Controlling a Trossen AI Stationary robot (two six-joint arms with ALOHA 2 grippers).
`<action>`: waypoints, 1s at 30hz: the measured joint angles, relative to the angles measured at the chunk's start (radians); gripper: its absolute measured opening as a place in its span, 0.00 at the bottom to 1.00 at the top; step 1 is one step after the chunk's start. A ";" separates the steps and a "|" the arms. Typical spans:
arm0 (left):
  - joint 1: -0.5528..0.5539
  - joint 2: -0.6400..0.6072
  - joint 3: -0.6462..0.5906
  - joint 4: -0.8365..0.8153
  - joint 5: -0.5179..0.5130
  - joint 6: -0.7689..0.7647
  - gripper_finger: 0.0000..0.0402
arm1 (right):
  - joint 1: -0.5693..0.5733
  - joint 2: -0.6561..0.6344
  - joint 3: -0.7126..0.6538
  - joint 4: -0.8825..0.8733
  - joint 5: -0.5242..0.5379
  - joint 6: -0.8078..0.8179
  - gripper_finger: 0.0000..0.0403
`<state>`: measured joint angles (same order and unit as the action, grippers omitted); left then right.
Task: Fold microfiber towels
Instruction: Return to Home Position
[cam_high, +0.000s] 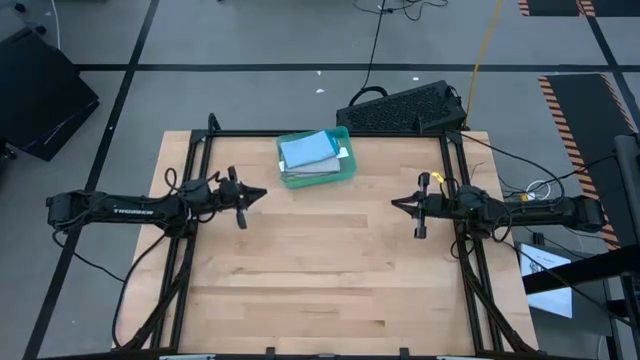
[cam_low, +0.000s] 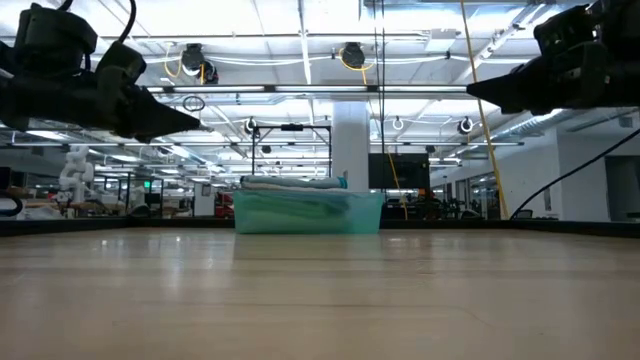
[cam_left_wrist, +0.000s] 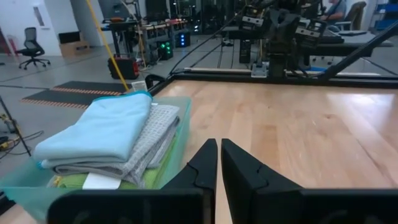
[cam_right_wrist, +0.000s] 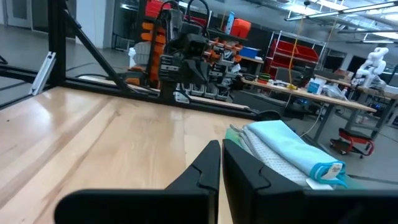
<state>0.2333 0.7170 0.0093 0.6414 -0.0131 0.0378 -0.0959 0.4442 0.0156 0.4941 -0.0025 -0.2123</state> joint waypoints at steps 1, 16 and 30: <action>0.000 0.000 0.000 0.000 0.008 0.004 0.06 | 0.000 0.000 0.000 -0.004 0.000 0.000 0.02; 0.001 -0.006 0.000 0.016 0.066 0.026 0.06 | 0.000 -0.269 -0.001 -0.264 0.001 -0.009 0.02; 0.001 -0.078 0.002 0.009 0.099 0.064 0.06 | 0.000 -0.443 -0.001 -0.410 -0.051 -0.059 0.02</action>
<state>0.2340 0.6390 0.0112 0.6500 0.0864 0.1014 -0.0963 0.0013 0.0151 0.0843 -0.0532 -0.2709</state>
